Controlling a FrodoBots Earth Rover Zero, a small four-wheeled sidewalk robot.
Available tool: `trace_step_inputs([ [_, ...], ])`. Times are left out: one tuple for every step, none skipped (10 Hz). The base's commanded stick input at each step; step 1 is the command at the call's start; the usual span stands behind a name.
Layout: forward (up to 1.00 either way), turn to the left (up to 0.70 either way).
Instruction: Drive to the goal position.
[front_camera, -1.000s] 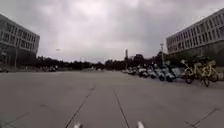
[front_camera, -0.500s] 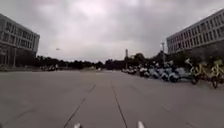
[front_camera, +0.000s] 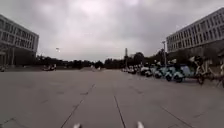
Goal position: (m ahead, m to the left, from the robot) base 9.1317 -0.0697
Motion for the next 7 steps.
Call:
trace_step_inputs([
  [0.7,0.0],
  [0.7,0.0],
  [0.7,0.0],
  [0.7,0.0],
  [0.7,0.0],
  [0.7,0.0],
  [0.7,0.0],
])
